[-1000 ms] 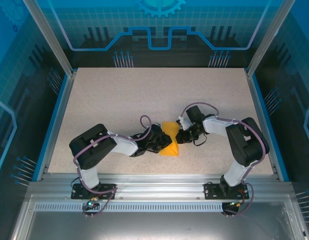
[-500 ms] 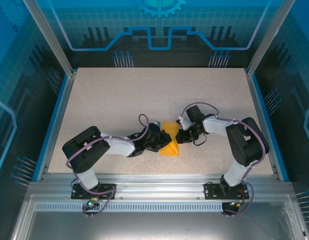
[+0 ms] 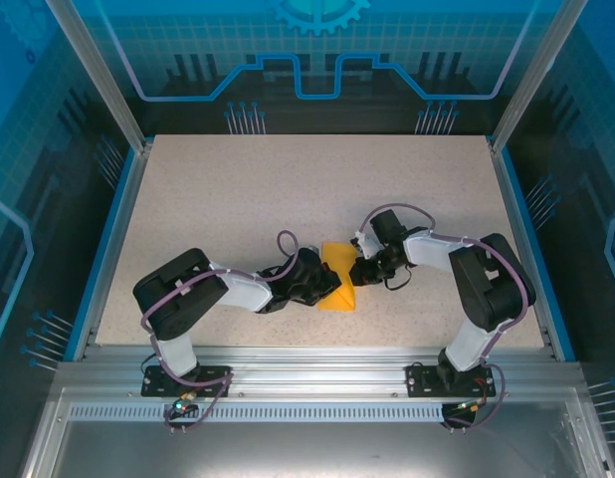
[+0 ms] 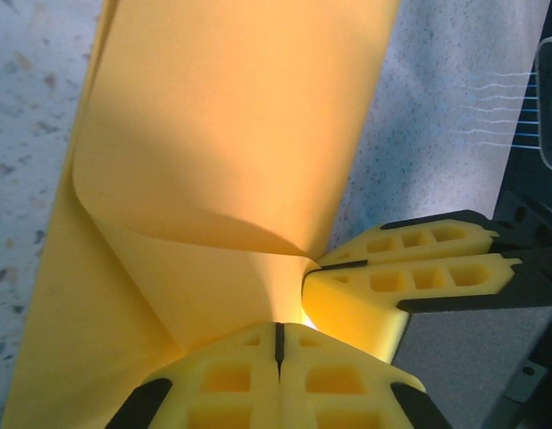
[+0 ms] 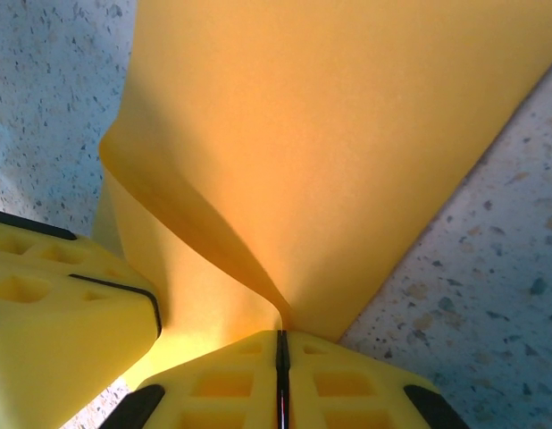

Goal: Fold a paper plane with a square sheet of paper (pick it up from the middle)
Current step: Fold the triangle a second time at the center of the table.

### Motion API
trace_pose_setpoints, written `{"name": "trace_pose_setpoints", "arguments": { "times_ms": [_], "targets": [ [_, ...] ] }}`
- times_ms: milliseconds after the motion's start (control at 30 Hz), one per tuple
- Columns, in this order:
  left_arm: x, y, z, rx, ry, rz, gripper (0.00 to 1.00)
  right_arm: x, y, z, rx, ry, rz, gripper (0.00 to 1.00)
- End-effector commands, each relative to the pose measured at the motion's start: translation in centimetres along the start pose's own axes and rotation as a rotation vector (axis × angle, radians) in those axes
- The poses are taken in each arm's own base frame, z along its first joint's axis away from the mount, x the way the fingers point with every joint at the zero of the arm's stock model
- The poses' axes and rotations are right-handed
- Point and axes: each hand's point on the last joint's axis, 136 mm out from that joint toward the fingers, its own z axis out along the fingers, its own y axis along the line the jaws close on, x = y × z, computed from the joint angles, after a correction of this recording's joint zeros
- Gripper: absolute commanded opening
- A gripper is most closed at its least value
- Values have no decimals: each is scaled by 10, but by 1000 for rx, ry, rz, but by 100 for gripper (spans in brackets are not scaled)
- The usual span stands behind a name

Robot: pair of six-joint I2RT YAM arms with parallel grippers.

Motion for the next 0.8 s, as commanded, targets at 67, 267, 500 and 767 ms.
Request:
{"name": "trace_pose_setpoints", "arguments": {
  "times_ms": [67,267,500,767],
  "targets": [
    [1,16,4,-67,13,-25,0,-2,-6,-1,7,9,14,10],
    [4,24,10,-83,28,-21,0,-3,-5,-2,1,2,12,11],
    [6,20,9,-61,29,-11,0,-10,4,-19,0,-47,-3,11],
    [3,-8,0,26,14,50,6,-4,1,-14,-2,-25,1,0]
  ]
}}
